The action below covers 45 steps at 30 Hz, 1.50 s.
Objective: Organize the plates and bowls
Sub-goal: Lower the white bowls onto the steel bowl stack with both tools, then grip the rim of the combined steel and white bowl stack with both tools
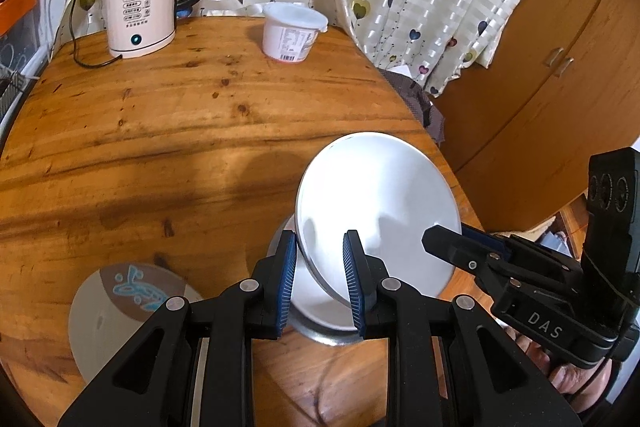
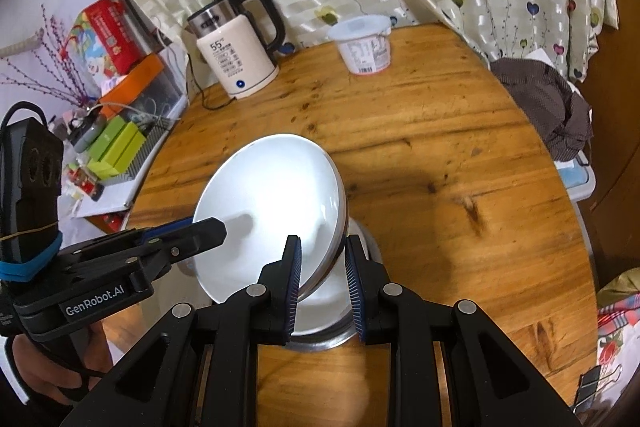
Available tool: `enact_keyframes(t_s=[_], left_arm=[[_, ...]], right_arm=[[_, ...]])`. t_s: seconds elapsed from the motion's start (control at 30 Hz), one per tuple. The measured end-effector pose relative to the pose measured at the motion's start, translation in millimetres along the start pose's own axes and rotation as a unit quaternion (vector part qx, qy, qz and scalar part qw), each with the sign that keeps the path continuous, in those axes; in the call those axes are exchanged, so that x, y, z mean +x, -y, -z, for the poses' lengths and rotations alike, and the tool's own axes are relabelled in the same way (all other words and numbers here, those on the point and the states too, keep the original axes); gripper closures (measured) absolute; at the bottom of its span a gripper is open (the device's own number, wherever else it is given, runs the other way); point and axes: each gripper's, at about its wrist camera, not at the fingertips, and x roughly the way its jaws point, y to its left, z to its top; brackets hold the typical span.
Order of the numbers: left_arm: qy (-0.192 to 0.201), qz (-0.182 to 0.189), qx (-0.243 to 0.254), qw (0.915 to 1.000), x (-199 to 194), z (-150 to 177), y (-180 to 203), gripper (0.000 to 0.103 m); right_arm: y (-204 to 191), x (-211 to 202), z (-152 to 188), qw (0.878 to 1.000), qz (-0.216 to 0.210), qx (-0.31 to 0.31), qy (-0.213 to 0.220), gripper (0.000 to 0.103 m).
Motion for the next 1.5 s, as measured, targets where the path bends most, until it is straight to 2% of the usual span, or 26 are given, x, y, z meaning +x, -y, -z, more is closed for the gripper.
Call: enact_keyframes(t_s=[0.63,1.5], left_arm=[[-0.031,-0.016,-0.007,0.9993,15,16,-2,0.079],[-0.046,-0.009,-0.012,0.9988,30,19,-6,0.079]], right_arm=[[9,18,17,0.999,-0.012,0.014,-0.040,0.081],[13,30,16,0.999,0.004,0.007,-0.053,0.079]])
